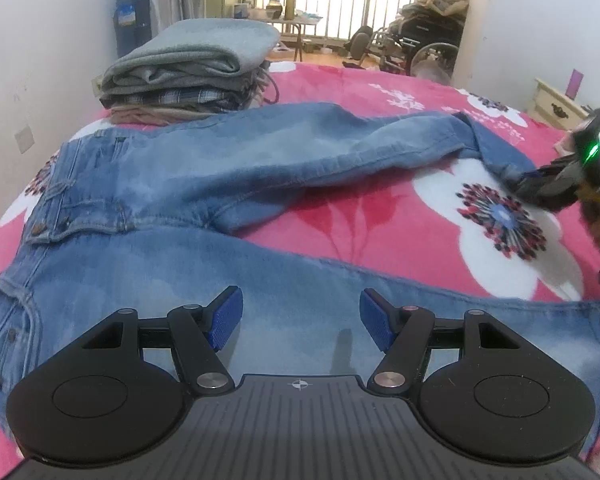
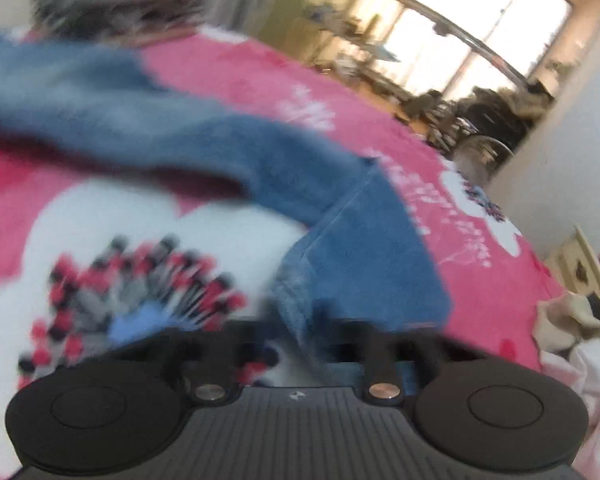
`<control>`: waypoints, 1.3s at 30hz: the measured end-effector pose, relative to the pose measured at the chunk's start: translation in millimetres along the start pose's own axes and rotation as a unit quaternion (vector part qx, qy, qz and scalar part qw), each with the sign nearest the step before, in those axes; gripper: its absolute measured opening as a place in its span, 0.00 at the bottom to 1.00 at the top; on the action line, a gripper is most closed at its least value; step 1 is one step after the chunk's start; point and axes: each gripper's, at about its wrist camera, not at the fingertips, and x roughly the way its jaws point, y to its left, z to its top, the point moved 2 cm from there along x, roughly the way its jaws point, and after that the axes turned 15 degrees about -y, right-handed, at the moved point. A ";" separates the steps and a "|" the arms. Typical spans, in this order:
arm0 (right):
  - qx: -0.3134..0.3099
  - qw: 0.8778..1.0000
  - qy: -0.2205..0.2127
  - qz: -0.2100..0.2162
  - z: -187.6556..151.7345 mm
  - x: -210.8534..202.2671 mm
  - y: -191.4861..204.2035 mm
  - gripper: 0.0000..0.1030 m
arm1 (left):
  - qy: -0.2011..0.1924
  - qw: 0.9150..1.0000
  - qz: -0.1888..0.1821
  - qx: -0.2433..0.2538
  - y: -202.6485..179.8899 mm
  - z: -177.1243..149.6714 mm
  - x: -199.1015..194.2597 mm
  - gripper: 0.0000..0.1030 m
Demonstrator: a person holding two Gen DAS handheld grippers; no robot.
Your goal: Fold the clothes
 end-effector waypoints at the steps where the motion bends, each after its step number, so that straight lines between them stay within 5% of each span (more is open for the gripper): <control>1: 0.039 0.999 -0.017 -0.008 9.4 -4.7 -19.6 0.11 | -0.002 1.000 0.000 0.000 1.5 2.0 3.6 0.63; 4: 0.180 0.981 -0.062 -0.045 37.8 -12.8 -97.1 0.11 | -0.008 1.000 -0.003 0.011 2.6 9.2 12.3 0.63; 8: 0.354 0.923 -0.080 -0.126 53.4 9.5 -219.9 0.17 | -0.019 0.999 -0.014 0.043 -3.9 18.5 23.6 0.63; 10: 0.419 0.893 -0.034 -0.161 42.6 29.4 -263.7 0.58 | -0.022 0.998 -0.022 0.063 -11.3 21.1 32.3 0.63; 12: 0.453 0.862 -0.001 -0.226 25.2 34.7 -292.3 0.64 | -0.026 0.995 -0.028 0.089 -22.2 21.8 42.5 0.63; 14: 0.490 0.834 -0.014 -0.254 3.9 25.6 -305.1 0.67 | -0.032 0.992 -0.037 0.118 -33.3 21.6 52.4 0.63; 17: 0.581 0.791 -0.029 -0.191 -36.8 13.6 -303.8 0.67 | -0.043 0.984 -0.050 0.168 -50.2 21.3 68.2 0.63; 21: 0.666 0.740 0.061 -0.063 -88.8 29.8 -273.8 0.67 | -0.061 0.971 -0.061 0.225 -71.9 24.9 87.9 0.63; 25: 0.672 0.730 0.108 -0.059 -118.6 51.1 -248.7 0.67 | -0.075 0.963 -0.051 0.253 -86.8 26.1 107.0 0.61; 28: 0.695 0.712 0.067 -0.075 -121.8 65.4 -250.3 0.68 | -0.083 0.958 -0.045 0.270 -97.3 24.6 120.6 0.56; 30: 0.694 0.714 0.047 -0.082 -116.6 77.9 -253.9 0.63 | -0.091 0.954 -0.039 0.283 -102.9 23.0 127.6 0.50; 32: 0.678 0.727 0.041 -0.099 -108.8 87.4 -252.4 0.54 | -0.097 0.952 -0.023 0.288 -106.8 22.8 135.7 0.45; 34: 0.652 0.747 0.041 -0.120 -101.4 92.7 -252.0 0.22 | -0.101 0.952 -0.006 0.289 -109.8 23.3 143.6 0.39; 36: 0.630 0.765 0.035 -0.132 -93.0 88.2 -247.4 0.10 | -0.101 0.954 0.000 0.283 -110.5 25.0 149.1 0.25; 37: 0.619 0.773 0.032 -0.137 -88.6 84.6 -244.2 0.07 | -0.099 0.955 0.003 0.280 -110.7 25.9 151.7 0.13; 39: 0.584 0.799 0.013 -0.143 -72.6 75.2 -246.4 0.06 | -0.100 0.958 0.003 0.268 -108.8 28.5 153.4 0.06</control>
